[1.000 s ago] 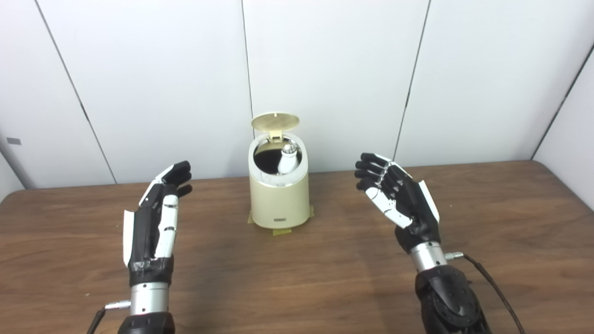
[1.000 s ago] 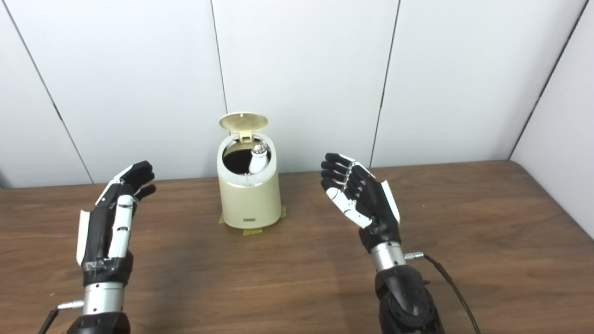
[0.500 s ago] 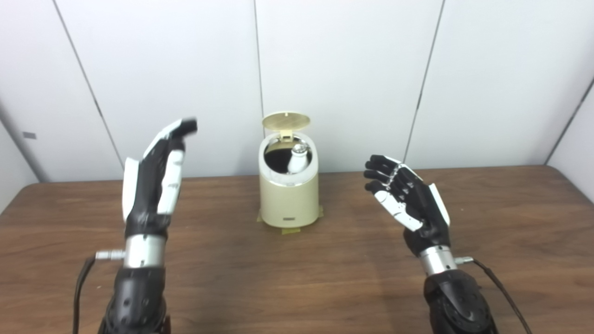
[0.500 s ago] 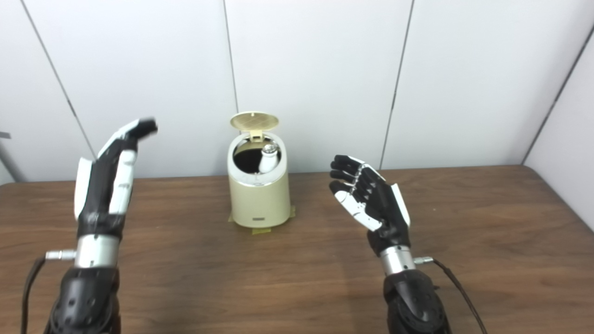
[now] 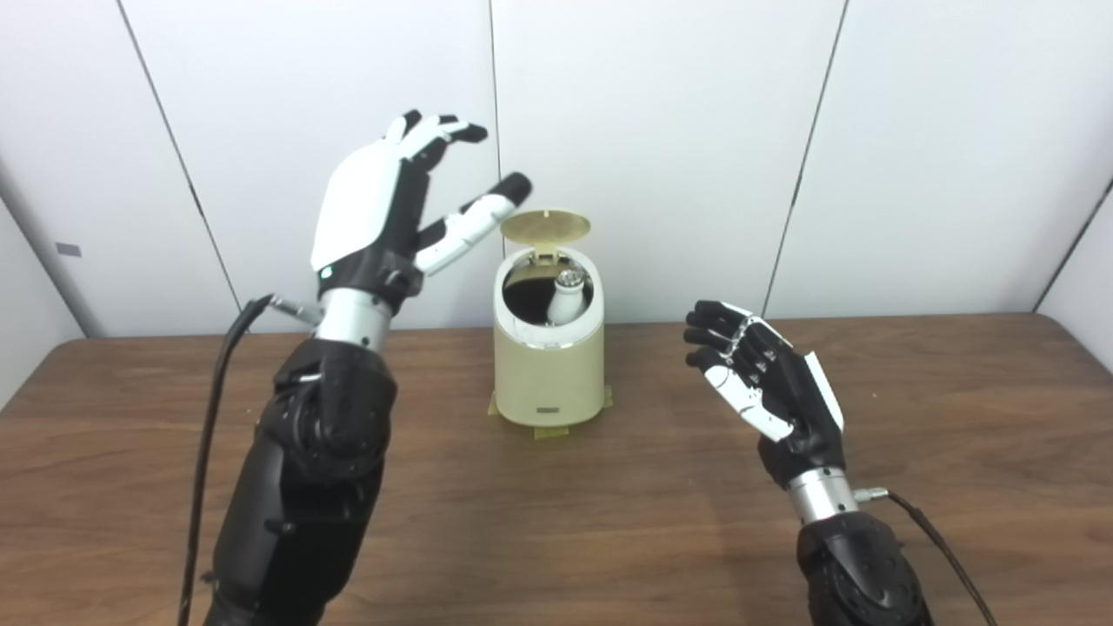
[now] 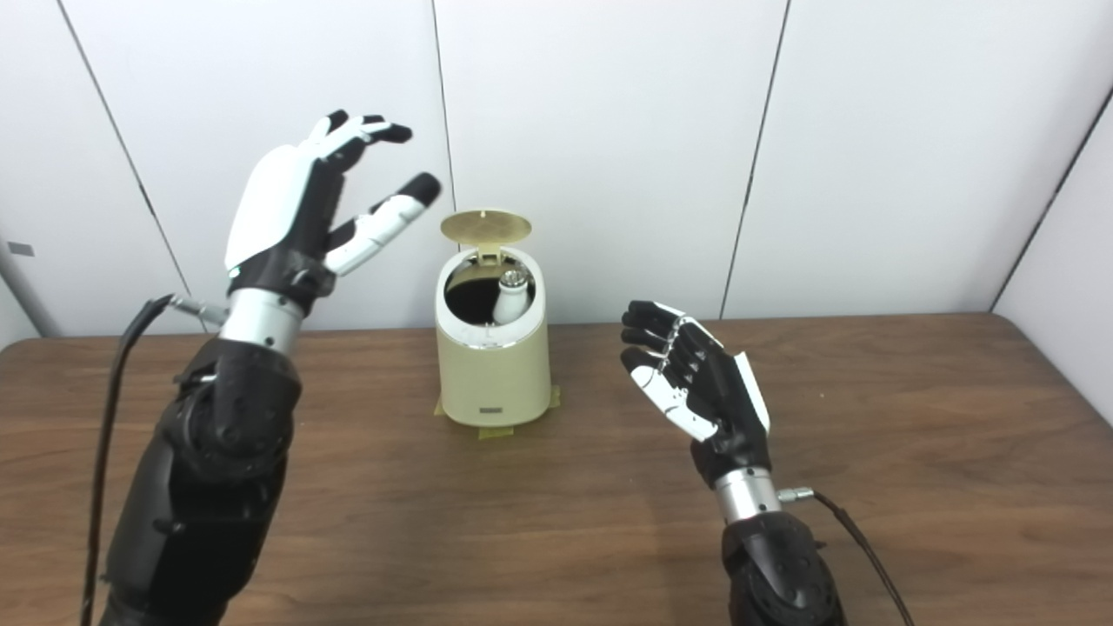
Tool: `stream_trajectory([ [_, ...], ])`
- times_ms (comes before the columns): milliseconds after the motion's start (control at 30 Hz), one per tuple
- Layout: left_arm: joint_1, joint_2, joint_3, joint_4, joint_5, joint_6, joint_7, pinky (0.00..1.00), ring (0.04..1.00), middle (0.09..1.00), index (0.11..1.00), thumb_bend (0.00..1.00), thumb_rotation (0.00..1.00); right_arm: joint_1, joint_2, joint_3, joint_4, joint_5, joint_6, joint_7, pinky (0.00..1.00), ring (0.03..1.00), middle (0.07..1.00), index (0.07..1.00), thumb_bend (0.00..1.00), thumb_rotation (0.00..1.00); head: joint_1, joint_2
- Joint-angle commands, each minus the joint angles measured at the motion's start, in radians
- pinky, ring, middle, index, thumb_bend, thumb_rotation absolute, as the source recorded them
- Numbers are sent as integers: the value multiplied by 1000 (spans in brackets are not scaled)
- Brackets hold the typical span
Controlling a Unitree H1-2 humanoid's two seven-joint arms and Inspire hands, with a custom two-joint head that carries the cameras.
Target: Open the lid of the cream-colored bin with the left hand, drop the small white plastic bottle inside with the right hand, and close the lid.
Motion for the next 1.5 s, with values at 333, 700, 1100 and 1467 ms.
stream_trajectory([
  [333, -178, 26, -164, 183, 332, 17, -56, 1000, 1000, 913, 891, 803, 999, -43, 9, 4, -33, 28, -18, 17, 647, 733, 741, 717, 304, 306, 5, -4],
  [700, -190, -10, -173, 267, 399, 23, -73, 1000, 1000, 938, 916, 807, 1000, -44, 15, 11, -25, 37, -24, 22, 638, 729, 739, 719, 287, 277, 2, -11],
  [1100, -171, -22, -177, 266, 394, 13, -69, 1000, 1000, 944, 917, 823, 1000, -42, 19, 13, -40, 39, -11, 22, 638, 730, 740, 721, 279, 244, 2, -10],
  [1467, -132, -2, -191, 161, 426, -5, -123, 1000, 1000, 960, 932, 804, 1000, -39, 21, 16, -57, 36, 21, 18, 640, 733, 744, 725, 280, 241, 0, -3],
])
